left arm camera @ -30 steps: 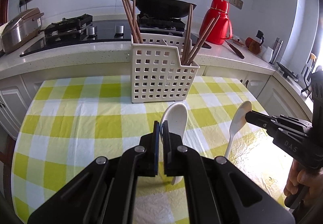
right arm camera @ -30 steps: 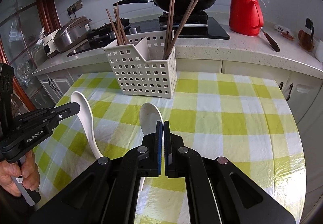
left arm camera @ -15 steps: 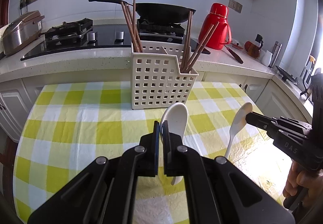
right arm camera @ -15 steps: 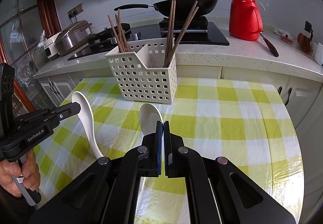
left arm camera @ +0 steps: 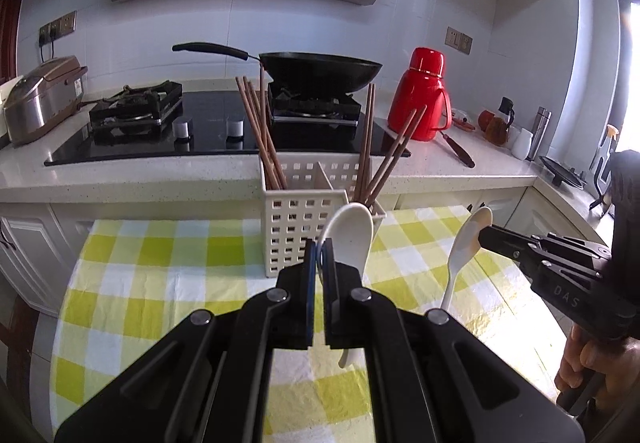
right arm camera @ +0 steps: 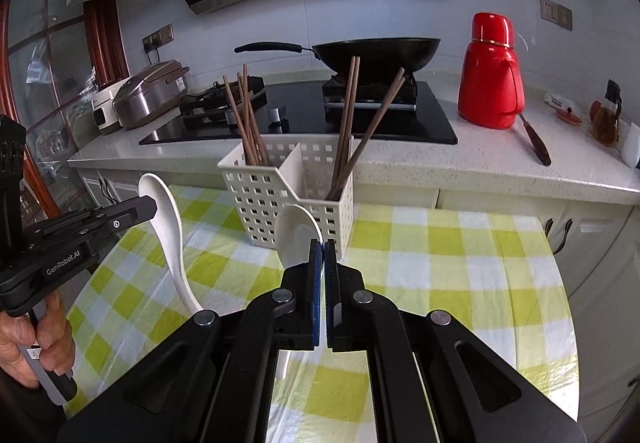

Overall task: Organize utensils
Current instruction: 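Lift the left tool's spoon toward the basket while the right tool lifts its spoon, then lower both spoons bowl-up into the white basket and open both tools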

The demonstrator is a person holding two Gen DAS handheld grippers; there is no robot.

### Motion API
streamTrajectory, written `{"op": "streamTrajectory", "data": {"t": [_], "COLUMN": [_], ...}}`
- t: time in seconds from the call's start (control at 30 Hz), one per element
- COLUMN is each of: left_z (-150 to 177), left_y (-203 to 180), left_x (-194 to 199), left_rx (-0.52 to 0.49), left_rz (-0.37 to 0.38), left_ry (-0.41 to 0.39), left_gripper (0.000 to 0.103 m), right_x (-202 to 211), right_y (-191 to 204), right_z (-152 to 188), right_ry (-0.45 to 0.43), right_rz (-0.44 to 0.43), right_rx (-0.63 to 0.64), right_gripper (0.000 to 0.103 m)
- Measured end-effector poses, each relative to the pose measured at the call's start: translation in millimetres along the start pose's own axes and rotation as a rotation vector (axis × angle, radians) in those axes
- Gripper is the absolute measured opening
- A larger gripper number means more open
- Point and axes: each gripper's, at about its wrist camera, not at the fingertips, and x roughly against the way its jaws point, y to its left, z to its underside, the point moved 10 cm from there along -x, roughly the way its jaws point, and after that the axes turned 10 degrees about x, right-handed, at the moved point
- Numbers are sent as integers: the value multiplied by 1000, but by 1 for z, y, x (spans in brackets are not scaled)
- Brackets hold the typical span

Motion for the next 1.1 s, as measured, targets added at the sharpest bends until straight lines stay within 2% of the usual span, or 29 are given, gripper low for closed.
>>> {"op": "streamTrajectory", "data": {"t": [0.43,0.6,0.8,1.1], "left_z": [-111,-139,-152,-142], "left_y": [-10,-10,-4,15], "left_x": [3,-11,-40,-80], "left_rx": [3,12,34,66], "left_rz": [13,-2,-36,-84], "left_ry": [-130,-155,-146,-108], "left_gripper": [3,3,3,3], "right_x": [-10,-26,-54,-80], "right_y": [-21,-22,-22,-27], "right_z": [-103,-129,-142,-145], "right_ry": [-124,-147,-139,-139], "right_rz": [44,67,83,113], "right_rx": [22,31,41,27], "right_gripper": [2,2,2,2]}}
